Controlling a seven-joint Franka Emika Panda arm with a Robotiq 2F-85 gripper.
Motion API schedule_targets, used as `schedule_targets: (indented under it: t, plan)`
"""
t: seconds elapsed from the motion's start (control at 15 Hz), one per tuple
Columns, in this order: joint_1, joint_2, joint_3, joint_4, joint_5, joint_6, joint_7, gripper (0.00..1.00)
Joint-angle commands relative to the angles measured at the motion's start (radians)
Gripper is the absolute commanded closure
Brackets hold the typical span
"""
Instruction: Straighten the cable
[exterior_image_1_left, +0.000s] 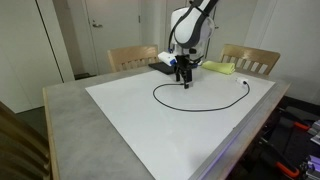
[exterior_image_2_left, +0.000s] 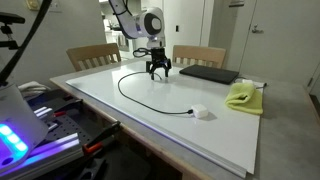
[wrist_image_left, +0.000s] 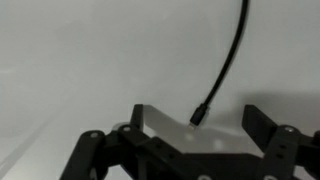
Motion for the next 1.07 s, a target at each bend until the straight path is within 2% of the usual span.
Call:
schedule_targets:
  t: [0.0,0.13,0.27,0.4,0.53,1.0]
  plan:
    - [-0.002,0.03,-0.017,0.025,0.024,0.013,0.033,0.0]
    - [-0.019,0.04,-0.005,0.034,0.043,0.008,0.033,0.0]
    - [-0.053,0.046,0.027,0.041,0.093,0.011,-0.003,0.14]
    - [-0.096,0.048,0.065,0.062,0.165,0.011,-0.049,0.19]
    - [-0.131,0.059,0.092,0.082,0.233,0.009,-0.092,0.44]
    - [-0.157,0.092,0.103,0.16,0.32,-0.006,-0.143,0.95]
